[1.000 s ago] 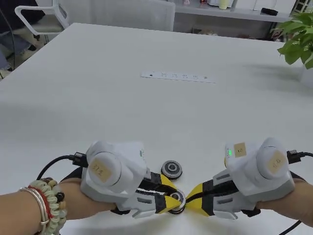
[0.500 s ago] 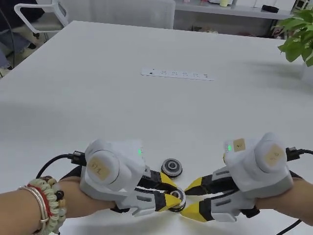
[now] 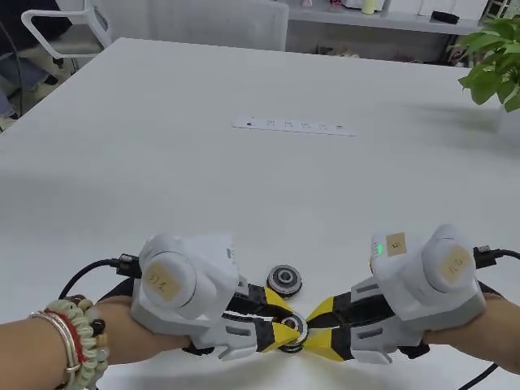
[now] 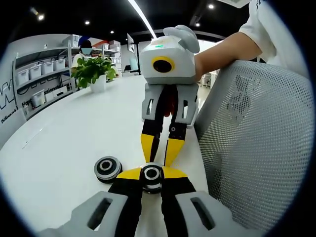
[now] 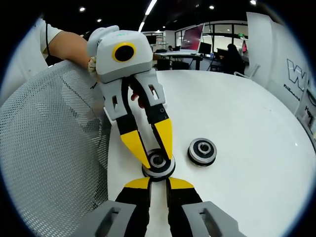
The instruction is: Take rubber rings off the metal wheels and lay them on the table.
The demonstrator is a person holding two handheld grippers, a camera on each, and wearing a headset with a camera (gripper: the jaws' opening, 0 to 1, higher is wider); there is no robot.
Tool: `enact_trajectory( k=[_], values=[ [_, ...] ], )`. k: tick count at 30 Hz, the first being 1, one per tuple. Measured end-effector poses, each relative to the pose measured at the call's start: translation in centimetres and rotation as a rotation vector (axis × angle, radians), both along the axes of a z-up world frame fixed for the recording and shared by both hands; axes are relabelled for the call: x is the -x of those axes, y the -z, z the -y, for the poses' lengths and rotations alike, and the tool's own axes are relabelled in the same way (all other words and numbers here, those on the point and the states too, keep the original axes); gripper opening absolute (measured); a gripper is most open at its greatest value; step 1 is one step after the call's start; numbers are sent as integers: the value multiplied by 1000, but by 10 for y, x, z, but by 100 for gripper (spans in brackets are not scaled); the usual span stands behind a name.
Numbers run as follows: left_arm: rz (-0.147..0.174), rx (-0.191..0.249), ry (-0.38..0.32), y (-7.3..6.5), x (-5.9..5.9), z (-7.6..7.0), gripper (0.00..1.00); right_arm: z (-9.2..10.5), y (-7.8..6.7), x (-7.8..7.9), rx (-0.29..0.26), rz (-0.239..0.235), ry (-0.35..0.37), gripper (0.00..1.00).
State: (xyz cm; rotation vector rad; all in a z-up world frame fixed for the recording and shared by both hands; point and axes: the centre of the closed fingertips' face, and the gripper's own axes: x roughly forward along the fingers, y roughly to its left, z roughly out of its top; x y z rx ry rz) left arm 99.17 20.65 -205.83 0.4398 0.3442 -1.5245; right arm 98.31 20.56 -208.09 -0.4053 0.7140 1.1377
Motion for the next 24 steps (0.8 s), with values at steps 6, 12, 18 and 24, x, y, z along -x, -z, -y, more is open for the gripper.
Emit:
enact_trajectory(
  k=[6,12,18,24],
  values=[
    [0,-1,-1,0,0,0,8,-3,-2,3,-35,-65,41,24],
    [-1,0,-1,0,-1,0,8,-10,-5,-6,-70,-36,72,28],
    [0,0,0,0,-1,0,8,-13,-5,-7,-57,-12,45,25],
    [-1,3,0,0,-1,0,8,-9,-6,-4,-40,11,3,21]
  ],
)
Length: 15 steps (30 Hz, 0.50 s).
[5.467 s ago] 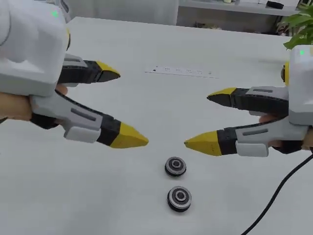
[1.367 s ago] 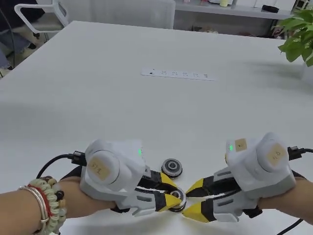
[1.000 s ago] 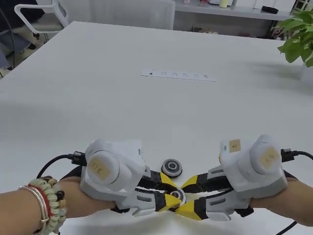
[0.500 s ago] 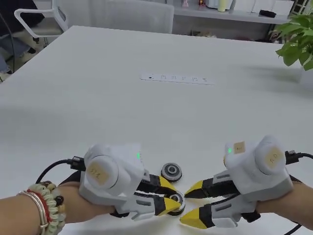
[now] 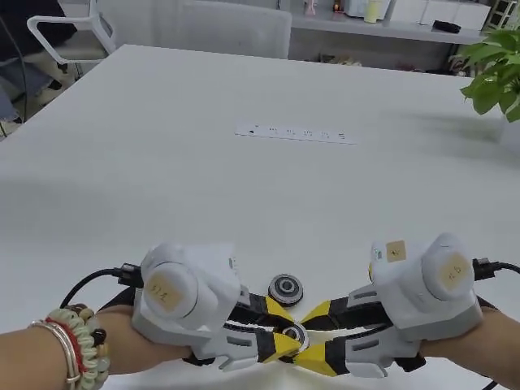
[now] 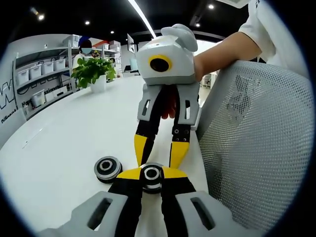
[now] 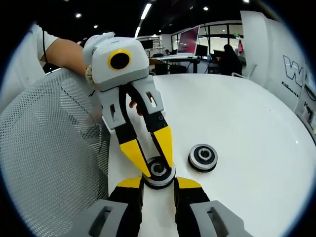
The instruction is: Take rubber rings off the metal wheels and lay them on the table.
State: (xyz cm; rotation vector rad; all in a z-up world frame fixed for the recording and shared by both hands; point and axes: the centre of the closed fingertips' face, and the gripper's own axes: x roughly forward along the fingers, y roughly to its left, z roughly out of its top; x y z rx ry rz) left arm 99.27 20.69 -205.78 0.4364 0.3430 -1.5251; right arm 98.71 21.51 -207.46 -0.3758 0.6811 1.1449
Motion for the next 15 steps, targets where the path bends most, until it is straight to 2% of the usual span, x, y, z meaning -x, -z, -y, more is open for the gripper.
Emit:
enact_trajectory(
  k=[6,9,11,13,15],
  values=[
    [-3,3,-2,0,0,0,8,3,0,1,6,-6,-2,18],
    [-3,4,-2,0,0,0,8,6,1,2,13,-9,-5,15],
    [-4,5,-4,0,0,0,8,10,5,2,41,10,-16,5],
    [-5,5,-5,0,1,0,8,10,4,2,36,-5,-7,5],
    [-4,5,-6,0,0,0,8,10,5,2,45,5,-13,4]
  ],
)
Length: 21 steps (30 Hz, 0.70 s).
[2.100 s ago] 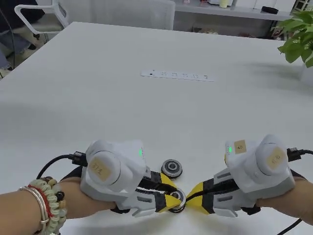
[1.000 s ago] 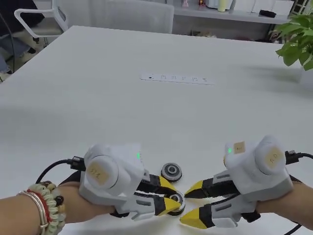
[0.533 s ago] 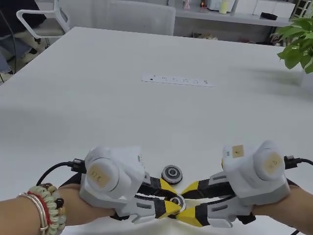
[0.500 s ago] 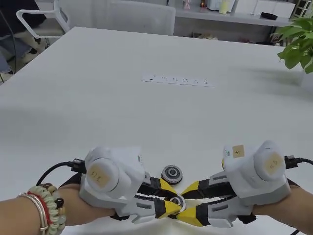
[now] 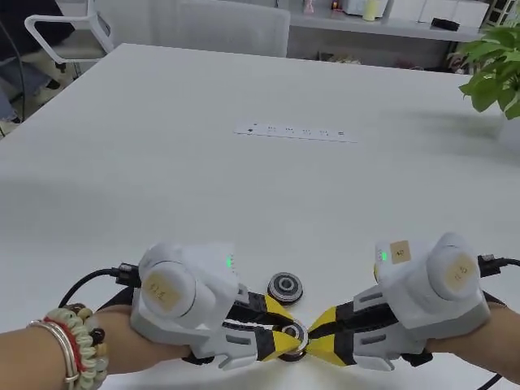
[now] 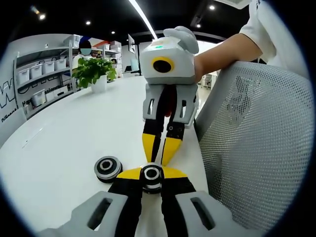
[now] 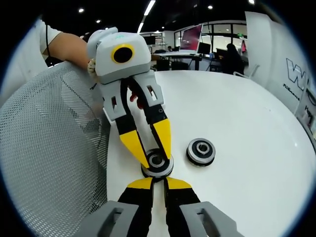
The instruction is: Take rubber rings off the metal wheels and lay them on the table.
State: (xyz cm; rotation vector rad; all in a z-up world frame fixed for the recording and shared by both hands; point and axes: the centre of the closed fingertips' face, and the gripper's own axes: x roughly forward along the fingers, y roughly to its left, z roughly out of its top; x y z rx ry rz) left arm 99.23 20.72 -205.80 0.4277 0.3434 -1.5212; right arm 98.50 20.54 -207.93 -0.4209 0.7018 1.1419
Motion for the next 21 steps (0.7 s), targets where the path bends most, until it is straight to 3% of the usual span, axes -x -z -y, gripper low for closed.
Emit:
enact_trajectory(
  k=[6,8,10,12,14,16,17,18,21],
  values=[
    [2,0,-2,0,0,0,8,4,0,-5,18,7,24,0],
    [1,0,-3,0,-1,0,8,4,0,-4,7,-52,82,0],
    [2,0,-2,0,-1,0,8,5,1,-6,-36,-141,179,0],
    [1,0,-1,0,-1,0,8,5,0,-5,-77,-185,182,0],
    [1,0,0,0,-1,1,8,7,1,-7,-112,-267,271,0],
    [2,-1,-1,0,-1,1,8,8,1,-8,-126,-315,336,0],
    [2,-1,-1,0,-1,1,8,9,0,-8,-130,-327,347,0],
    [1,-1,-1,0,-1,1,8,8,0,-9,-128,-306,334,0],
    [1,0,-1,0,-1,1,8,8,0,-8,-131,-304,339,0]
  ],
)
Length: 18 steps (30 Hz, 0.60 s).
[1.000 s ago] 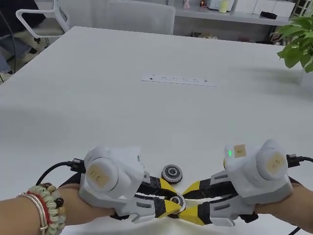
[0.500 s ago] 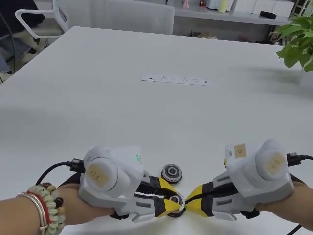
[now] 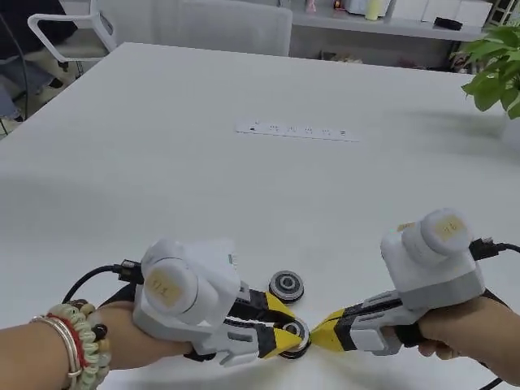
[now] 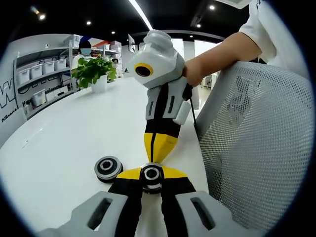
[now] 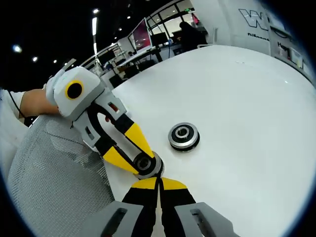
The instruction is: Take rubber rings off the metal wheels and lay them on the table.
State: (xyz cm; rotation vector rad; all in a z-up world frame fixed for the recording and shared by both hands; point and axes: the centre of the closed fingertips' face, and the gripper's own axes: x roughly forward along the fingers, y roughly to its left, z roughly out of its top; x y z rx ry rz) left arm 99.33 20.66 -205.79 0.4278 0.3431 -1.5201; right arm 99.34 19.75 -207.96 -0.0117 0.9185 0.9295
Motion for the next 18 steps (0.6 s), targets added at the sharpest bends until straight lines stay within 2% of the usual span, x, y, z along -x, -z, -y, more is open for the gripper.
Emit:
enact_trajectory(
  k=[2,6,9,12,15,17,18],
  values=[
    [1,1,0,0,0,0,8,-1,2,0,11,12,-4,0],
    [1,2,0,0,0,0,8,1,3,-1,47,4,-18,0],
    [-1,4,-2,0,0,1,8,0,4,0,95,60,-99,0],
    [-2,6,-1,0,0,0,8,-1,4,2,103,76,-112,0],
    [-7,9,-3,0,0,0,8,0,4,1,147,114,-160,0],
    [-7,8,-1,0,0,0,8,-1,4,1,147,109,-153,0],
    [-7,7,-2,0,0,0,8,0,4,1,123,64,-100,0]
  ],
)
